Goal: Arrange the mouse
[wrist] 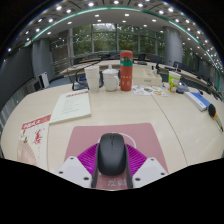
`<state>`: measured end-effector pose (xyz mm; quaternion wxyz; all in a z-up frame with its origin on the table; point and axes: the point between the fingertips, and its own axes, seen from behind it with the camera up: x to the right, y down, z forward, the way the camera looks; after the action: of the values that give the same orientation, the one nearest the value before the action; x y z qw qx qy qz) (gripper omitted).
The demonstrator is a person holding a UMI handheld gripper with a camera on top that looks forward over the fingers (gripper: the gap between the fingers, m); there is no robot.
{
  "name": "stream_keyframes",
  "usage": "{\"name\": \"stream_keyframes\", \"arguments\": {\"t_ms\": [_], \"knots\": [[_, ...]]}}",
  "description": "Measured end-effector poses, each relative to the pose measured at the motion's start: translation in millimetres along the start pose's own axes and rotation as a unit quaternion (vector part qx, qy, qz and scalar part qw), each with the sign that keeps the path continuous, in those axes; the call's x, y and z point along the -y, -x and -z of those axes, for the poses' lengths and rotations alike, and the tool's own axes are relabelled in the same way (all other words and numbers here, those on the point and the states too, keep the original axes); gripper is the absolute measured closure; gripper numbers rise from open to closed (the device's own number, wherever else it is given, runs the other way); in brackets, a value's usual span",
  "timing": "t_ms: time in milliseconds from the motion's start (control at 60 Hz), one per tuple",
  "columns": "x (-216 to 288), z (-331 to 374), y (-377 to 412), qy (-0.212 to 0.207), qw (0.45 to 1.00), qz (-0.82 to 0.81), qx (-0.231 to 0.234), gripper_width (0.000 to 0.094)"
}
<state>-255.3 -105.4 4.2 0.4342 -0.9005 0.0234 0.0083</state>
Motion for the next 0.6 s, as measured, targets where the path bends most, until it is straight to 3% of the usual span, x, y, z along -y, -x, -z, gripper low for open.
{"name": "stream_keyframes", "arguments": {"t_ms": [83, 133, 250, 300, 600], "knots": [[-13.4, -7.6, -0.9, 0.021, 1.0, -0.012, 0.005, 0.0475], [-9.6, -5.6, 0.2, 0.011, 1.0, -0.007, 0.009, 0.0424], [-9.6, 11.9, 7.3, 0.018, 0.999, 0.019, 0.026, 0.0062], [-7.3, 22.4, 8.1, 0.017, 0.999, 0.03, 0.027, 0.0097], [12.1, 140.9, -3.2, 0.012, 1.0, 0.026, 0.01, 0.0078]]}}
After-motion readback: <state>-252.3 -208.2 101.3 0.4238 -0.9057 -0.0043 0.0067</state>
